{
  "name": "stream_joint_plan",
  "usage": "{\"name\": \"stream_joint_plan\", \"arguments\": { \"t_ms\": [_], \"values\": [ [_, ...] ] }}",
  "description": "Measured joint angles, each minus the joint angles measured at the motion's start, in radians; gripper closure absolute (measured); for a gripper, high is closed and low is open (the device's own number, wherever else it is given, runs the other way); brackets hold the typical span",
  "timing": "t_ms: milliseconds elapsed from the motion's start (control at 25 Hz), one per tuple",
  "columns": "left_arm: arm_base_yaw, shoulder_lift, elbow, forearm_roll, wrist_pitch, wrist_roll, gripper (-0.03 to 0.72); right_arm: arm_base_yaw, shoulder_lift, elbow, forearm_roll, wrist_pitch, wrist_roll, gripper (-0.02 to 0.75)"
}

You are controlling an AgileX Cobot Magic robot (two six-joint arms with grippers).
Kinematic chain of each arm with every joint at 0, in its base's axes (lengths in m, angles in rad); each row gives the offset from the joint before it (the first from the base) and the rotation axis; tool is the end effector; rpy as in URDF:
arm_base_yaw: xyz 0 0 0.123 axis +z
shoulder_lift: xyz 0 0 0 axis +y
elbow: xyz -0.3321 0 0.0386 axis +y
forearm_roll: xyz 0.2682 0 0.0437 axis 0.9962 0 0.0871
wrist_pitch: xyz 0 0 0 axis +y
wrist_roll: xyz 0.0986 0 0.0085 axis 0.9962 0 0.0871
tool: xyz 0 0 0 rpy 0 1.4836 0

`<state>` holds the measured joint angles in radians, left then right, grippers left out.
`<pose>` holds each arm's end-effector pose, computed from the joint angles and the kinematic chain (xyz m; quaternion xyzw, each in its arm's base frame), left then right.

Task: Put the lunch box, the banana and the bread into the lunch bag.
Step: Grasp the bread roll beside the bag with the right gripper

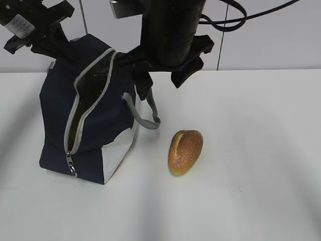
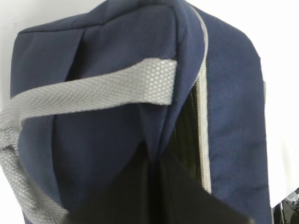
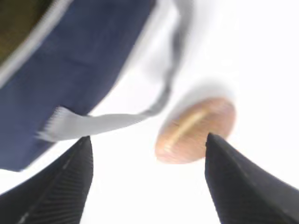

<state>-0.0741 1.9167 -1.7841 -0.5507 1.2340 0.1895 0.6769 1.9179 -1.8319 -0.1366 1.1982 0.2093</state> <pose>0.4446 -0.0820 0.3492 0.0739 0.9507 -0.2584 0.1549 0.3635 0.2760 0.3513 -0.2394 0.9507 0.0189 0.1962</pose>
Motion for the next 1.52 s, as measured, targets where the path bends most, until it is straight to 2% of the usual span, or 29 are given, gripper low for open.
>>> {"name": "stream_joint_plan", "arguments": {
  "t_ms": [240, 560, 640, 920, 1160, 1520],
  "values": [
    [0.000, 0.000, 0.000, 0.000, 0.000, 0.000, 0.691, 0.000, -0.005, 0.008, -0.116, 0.034, 0.020, 0.217],
    [0.000, 0.000, 0.000, 0.000, 0.000, 0.000, 0.691, -0.002, -0.068, 0.188, -0.119, 0.025, 0.129, 0.220],
    [0.000, 0.000, 0.000, 0.000, 0.000, 0.000, 0.691, -0.018, -0.097, 0.250, -0.084, -0.026, 0.163, 0.220],
    [0.000, 0.000, 0.000, 0.000, 0.000, 0.000, 0.691, -0.165, -0.168, 0.469, 0.183, -0.245, 0.186, 0.222],
    [0.000, 0.000, 0.000, 0.000, 0.001, 0.000, 0.691, -0.213, -0.168, 0.573, 0.312, -0.404, 0.179, 0.222],
    [0.000, 0.000, 0.000, 0.000, 0.001, 0.000, 0.691, -0.224, -0.077, 0.587, 0.342, -0.499, 0.204, 0.222]
  ]
}}
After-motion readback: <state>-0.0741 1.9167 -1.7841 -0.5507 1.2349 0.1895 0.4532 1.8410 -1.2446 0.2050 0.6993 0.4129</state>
